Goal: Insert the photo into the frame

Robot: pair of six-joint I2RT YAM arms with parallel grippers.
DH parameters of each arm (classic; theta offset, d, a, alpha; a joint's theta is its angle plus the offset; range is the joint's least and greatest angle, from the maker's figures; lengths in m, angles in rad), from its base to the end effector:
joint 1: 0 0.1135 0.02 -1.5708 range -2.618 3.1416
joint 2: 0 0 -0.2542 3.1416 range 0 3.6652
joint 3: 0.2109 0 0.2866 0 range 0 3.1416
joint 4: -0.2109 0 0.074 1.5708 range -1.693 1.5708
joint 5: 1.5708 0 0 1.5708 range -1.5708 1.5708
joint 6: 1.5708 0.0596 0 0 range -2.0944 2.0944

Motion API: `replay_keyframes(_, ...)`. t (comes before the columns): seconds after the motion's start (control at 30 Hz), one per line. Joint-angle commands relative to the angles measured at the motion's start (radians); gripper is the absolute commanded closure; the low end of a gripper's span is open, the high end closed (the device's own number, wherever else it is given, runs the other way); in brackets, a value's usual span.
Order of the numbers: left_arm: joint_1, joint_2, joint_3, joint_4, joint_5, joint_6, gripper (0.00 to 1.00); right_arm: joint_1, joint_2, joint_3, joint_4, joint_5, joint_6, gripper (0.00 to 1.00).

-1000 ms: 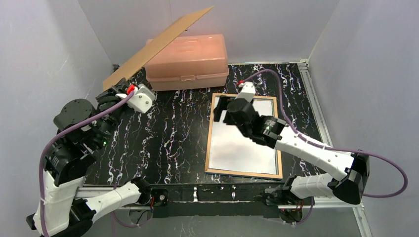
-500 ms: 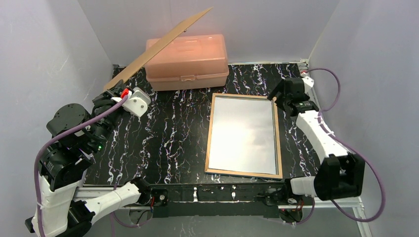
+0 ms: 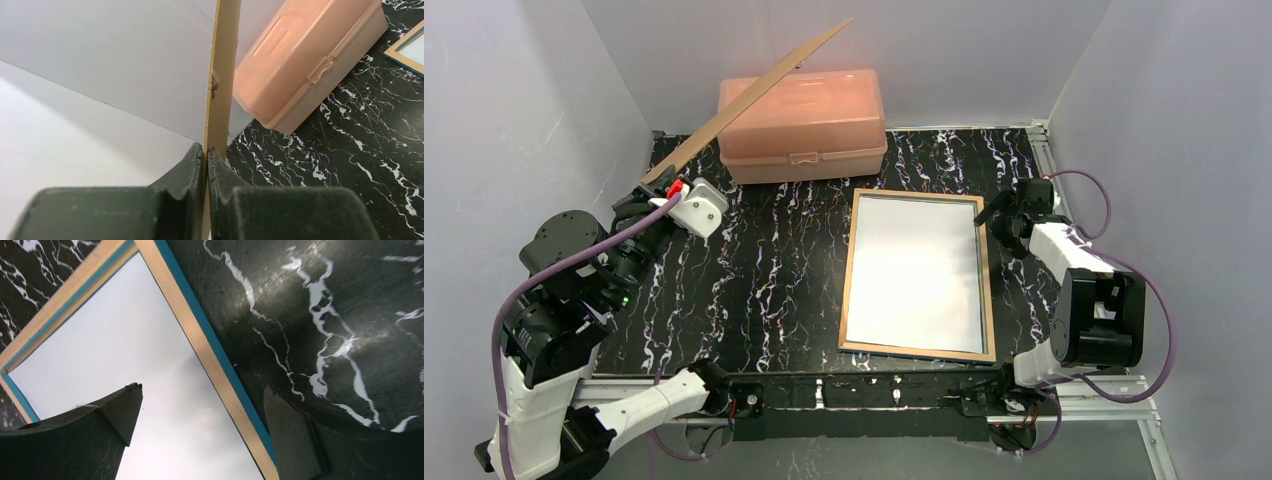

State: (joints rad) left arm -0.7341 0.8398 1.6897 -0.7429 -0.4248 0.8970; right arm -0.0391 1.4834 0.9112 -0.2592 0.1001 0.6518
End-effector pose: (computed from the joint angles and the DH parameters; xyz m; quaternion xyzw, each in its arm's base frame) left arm 0.1039 -0.0607 0.5666 0.3682 0.5620 0.1996 0.7133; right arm 0.3552 -0.0199 0.1669 0.3324 0.8701 0.0644 0.3581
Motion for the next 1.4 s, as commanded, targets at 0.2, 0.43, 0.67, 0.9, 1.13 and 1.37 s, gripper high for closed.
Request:
replay_keyframes(0.2, 0.003, -0.020, 0.027, 0.082, 0.014, -0.010, 1.00, -0.035, 0.078, -0.056, 0.106, -0.187, 0.013, 0.01)
replay_keyframes(0.43, 0.002, -0.020, 0.018, 0.081, 0.015, -0.012, 1.00, -0.036, 0.093, -0.091, 0.172, -0.276, 0.015, 0.01)
replay_keyframes(0.67, 0.003, -0.014, 0.020, 0.069, 0.022, -0.017, 1.00, 0.022, 0.113, -0.102, 0.209, -0.294, 0.021, 0.01)
replay_keyframes(0.9, 0.003, -0.004, 0.028, 0.062, 0.030, -0.025, 1.00, 0.146, 0.091, -0.134, 0.220, -0.235, 0.096, 0.01)
replay_keyframes(1.13, 0.003, 0.004, 0.035, 0.042, 0.051, -0.051, 1.00, 0.276, -0.022, -0.252, 0.237, -0.106, 0.310, 0.01)
replay_keyframes(1.37, 0.002, 0.007, 0.044, 0.036, 0.061, -0.063, 1.00, 0.344, -0.101, -0.236, 0.101, -0.012, 0.318, 0.01)
